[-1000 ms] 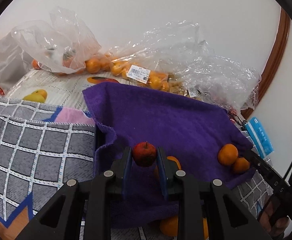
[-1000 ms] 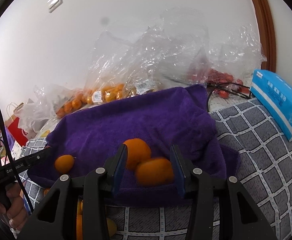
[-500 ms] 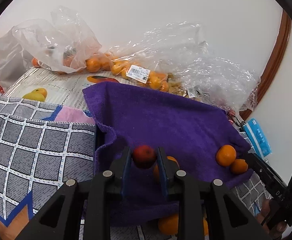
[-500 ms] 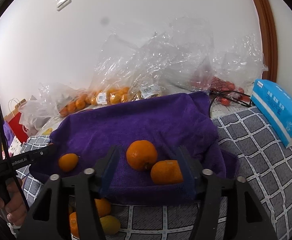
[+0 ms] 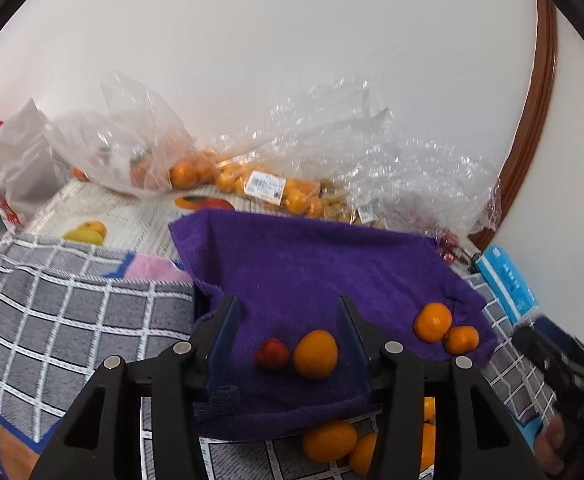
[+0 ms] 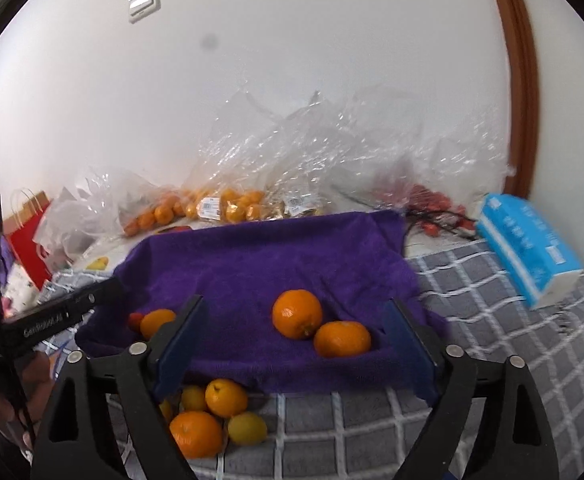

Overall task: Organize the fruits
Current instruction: 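Lower the apple and orange onto the purple towel and open both grippers, then withdraw both open grippers from the towel back toward the fruit row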

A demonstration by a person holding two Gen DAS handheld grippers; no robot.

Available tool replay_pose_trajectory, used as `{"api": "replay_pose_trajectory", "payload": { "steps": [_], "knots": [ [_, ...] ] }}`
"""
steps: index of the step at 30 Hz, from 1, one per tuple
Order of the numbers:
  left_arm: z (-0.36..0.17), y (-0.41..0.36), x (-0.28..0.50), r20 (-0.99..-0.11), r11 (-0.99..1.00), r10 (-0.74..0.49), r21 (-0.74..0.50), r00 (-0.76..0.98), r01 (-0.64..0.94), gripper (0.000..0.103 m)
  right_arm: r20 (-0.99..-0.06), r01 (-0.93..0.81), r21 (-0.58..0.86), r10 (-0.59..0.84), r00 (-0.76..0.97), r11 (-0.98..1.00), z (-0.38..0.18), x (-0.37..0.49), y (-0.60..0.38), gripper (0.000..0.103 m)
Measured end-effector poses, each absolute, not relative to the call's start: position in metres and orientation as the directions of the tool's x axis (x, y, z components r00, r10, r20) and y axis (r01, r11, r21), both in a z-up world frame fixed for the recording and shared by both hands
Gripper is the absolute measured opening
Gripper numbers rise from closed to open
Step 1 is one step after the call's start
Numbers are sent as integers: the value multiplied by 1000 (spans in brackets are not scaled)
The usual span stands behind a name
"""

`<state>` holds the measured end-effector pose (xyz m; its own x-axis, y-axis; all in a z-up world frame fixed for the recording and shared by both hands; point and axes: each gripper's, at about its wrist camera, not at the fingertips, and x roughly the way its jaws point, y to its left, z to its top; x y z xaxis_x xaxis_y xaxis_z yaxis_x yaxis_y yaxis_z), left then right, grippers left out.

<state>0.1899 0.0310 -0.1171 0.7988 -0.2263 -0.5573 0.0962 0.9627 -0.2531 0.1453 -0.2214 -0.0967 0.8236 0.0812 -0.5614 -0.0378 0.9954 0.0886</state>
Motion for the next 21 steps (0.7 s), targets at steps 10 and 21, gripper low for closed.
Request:
{"api": "replay_pose_trajectory", "payload": {
  "steps": [10, 21],
  "knots": [
    [-99, 38, 141, -611, 969, -197, -242, 767, 56, 47, -625, 7, 142, 84, 776, 990, -97, 95, -226, 94],
    [-146, 49, 110, -725, 986, -107, -167, 680, -24, 47, -669, 34, 217, 123, 733, 976, -111, 69, -246, 94]
  ]
}}
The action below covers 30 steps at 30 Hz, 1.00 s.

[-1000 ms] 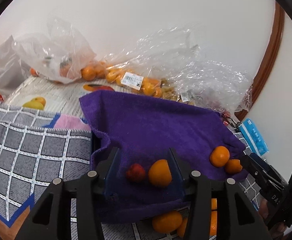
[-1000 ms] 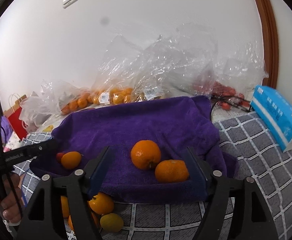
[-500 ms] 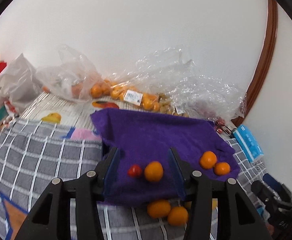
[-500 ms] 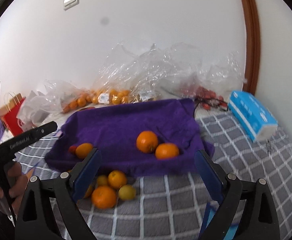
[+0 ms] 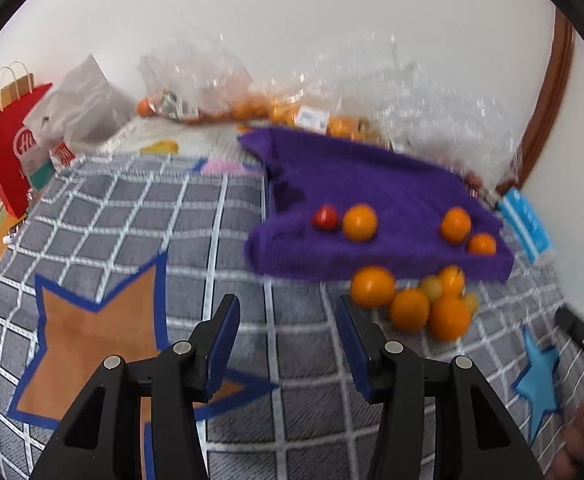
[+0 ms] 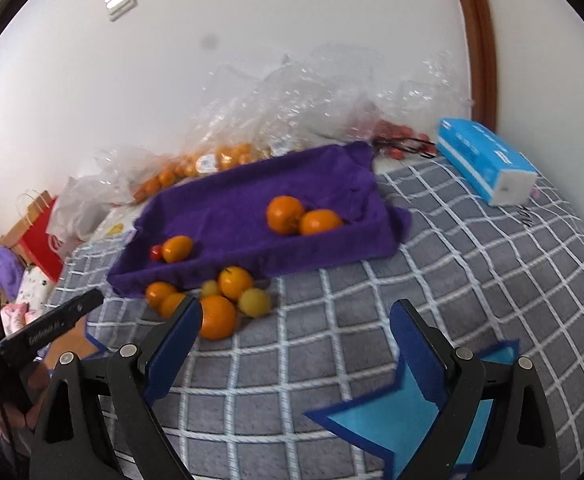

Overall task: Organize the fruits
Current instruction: 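Withdraw both open grippers from the towel back toward the fruit row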

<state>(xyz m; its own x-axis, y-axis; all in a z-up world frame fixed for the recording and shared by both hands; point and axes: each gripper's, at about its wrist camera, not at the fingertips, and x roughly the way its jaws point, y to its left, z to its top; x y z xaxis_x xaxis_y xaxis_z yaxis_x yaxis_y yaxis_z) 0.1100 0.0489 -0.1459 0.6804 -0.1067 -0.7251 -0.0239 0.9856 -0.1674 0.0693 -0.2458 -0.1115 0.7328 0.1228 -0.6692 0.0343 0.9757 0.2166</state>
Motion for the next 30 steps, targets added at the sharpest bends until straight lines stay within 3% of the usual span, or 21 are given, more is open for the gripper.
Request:
{"api": "replay_pose_trajectory", "payload": {
  "steps": [11, 16, 24, 30],
  "knots": [
    [-167, 45, 112, -743, 995, -44, -90, 668, -35, 47, -671, -4, 149, 104, 734, 989, -121, 73, -235, 93],
    [-172, 53, 115, -758, 987, -94, -154, 645, -37, 47, -674, -3, 127, 89, 733, 992, -129, 82, -230, 91],
    [-172, 64, 112, -733, 967, -169, -253, 659, -33, 47, -729, -1, 167, 124, 673, 986, -144, 105, -230, 75],
    [-172, 63, 115, -734, 967, -178, -252, 656, -21, 47, -733, -30, 176, 151, 664, 984, -151, 111, -222, 66]
  ]
}}
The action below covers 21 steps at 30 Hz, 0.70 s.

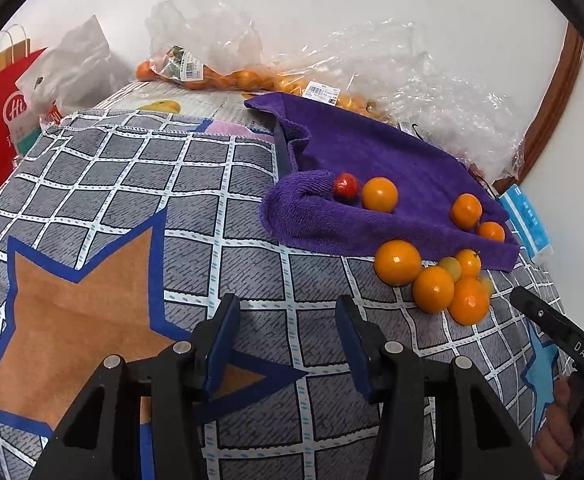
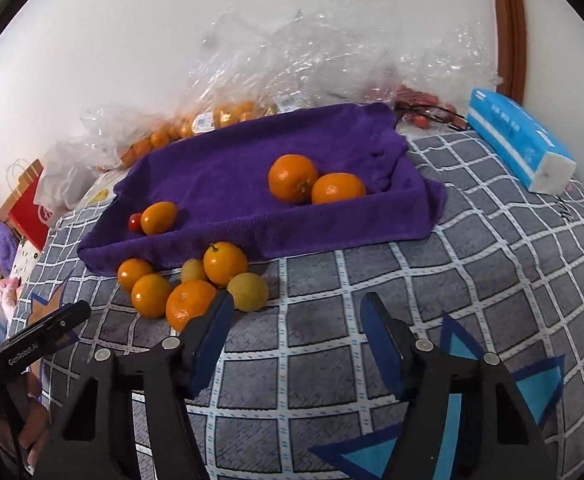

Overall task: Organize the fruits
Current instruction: 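Withdraw both open grippers from the towel back toward the fruit row, then grasp the yellow pear with the right gripper while the left gripper grasps an orange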

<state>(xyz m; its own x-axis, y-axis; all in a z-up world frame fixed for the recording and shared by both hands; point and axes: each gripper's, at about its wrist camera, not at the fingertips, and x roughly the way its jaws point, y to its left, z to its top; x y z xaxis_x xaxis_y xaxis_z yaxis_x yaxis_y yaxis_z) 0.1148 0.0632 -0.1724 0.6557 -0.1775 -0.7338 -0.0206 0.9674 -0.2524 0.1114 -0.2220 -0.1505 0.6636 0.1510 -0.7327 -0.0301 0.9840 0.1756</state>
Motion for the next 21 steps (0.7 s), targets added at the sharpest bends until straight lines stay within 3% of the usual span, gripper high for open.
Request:
{"api": "replay_pose_trajectory", "payload": {
  "steps": [4, 9, 21],
  "knots": [
    [-172, 65, 115, -730, 965, -186, -263, 657, -19, 47, -718, -74, 166, 172, 675, 983, -154, 113, -210, 64],
    [-173, 66, 115, -728, 962, -192, -271, 658, -19, 47, -736, -88, 152, 172, 654, 984, -160, 123, -205, 44],
    [-173, 66, 115, -723, 959, -208, -284, 659, -8, 52, -750, -111, 175, 206, 628, 978, -170, 139, -201, 44]
  ]
}}
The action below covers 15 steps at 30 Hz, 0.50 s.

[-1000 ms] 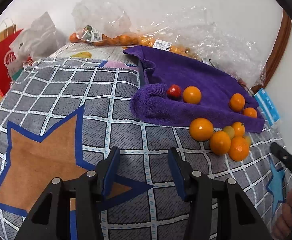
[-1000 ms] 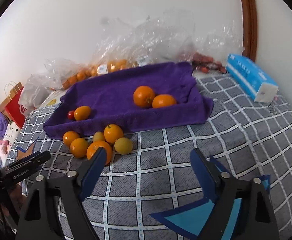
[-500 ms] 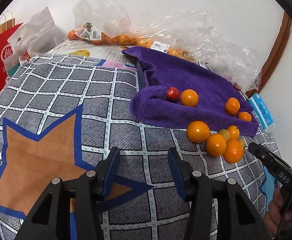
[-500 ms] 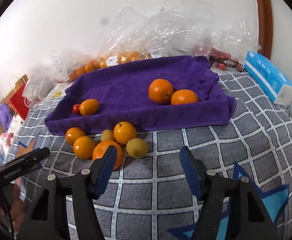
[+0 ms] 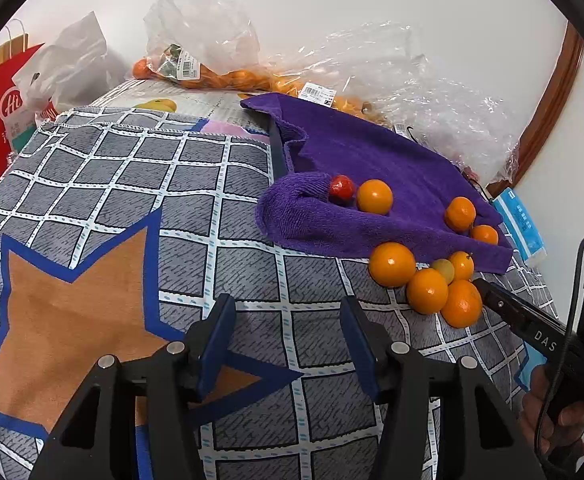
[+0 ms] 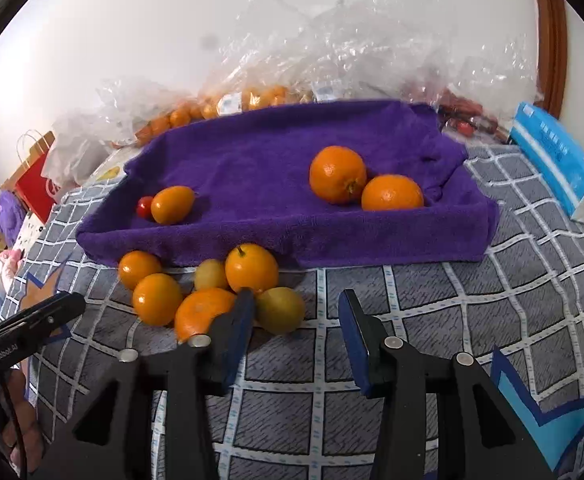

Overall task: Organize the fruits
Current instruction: 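Grasp the yellow pear with the right gripper while the left gripper grasps an orange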

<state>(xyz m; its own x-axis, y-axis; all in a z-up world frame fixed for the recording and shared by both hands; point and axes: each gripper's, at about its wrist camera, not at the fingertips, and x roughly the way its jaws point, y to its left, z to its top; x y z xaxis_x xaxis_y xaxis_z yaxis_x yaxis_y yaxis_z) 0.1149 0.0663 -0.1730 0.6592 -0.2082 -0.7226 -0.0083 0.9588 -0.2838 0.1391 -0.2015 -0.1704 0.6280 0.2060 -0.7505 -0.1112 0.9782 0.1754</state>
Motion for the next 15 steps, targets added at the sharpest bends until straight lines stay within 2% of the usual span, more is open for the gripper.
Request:
{"api": "replay_pose_trajectory", "payload": {
  "steps": [3, 5, 15],
  "knots": [
    [-173, 66, 115, -720, 957, -213, -291, 660, -8, 52, -746, -116, 190, 220, 628, 975, -171, 141, -201, 41],
    [-173, 66, 115, -721, 958, -211, -287, 660, -8, 52, -739, -137, 189, 233, 632, 972, -170, 139, -196, 27],
    [-173, 66, 115, -721, 958, -212, -288, 660, -7, 52, -738, -92, 115, 147, 658, 989, -160, 123, -206, 28]
  ]
}}
